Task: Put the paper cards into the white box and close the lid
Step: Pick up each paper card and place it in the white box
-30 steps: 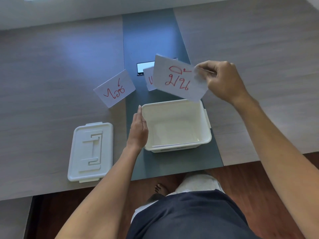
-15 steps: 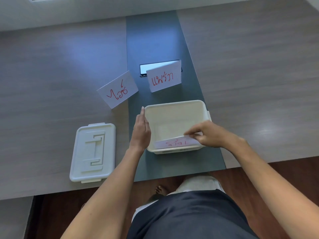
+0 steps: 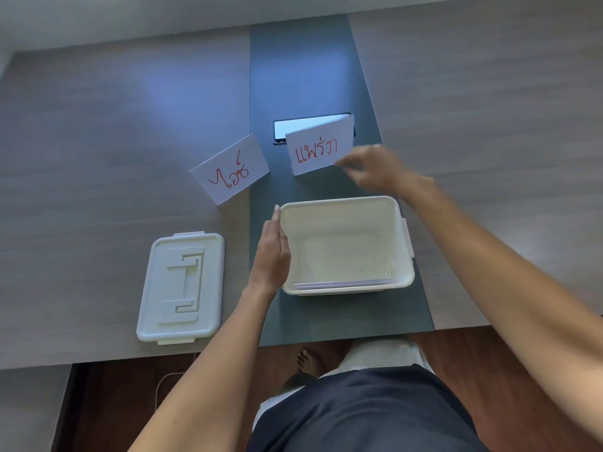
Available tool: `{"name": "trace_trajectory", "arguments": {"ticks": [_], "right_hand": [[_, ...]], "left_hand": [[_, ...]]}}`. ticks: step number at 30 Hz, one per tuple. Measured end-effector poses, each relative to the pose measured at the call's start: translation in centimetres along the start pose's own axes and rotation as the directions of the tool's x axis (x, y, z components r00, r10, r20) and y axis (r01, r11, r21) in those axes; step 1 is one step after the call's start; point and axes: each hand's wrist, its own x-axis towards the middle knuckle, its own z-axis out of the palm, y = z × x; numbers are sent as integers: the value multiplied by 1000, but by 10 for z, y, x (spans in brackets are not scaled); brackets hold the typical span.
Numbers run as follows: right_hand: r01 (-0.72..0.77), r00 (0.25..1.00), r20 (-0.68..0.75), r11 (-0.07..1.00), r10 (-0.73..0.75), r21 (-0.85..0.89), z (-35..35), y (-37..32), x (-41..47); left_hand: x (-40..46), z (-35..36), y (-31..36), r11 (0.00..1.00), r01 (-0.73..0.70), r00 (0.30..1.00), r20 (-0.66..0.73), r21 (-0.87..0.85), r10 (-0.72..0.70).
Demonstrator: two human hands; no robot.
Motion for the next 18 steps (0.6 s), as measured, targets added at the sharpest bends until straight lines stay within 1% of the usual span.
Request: {"name": "trace_trajectory", "arguments": {"ticks": [4,8,10,11,14,18], "right_hand": [[-28,999,-39,997,25,-77,-15,-9,67],[-76,997,-3,984,76,-159,-16,0,118],[-92,995,11,968,97,-232,-11,7,136],[-84,995,19,951,94,-297,-9,10,142],[9,997,72,871,30,-492,1,18,158],[52,986,159,797,56,-601,11,28,168]], "left_hand": [[1,0,1,1000,-2,1000,-8,14,2],[0,-1,3,999,1,1000,5,34,-1],[0,-1,3,1000,8,1000,6,27,-8],[1,-1,4,1000,12,1000,4,28,-12],[1,0,4,999,19,1000,1,32,-19],[1,1,4,999,23,1000,-2,38,-23]]}}
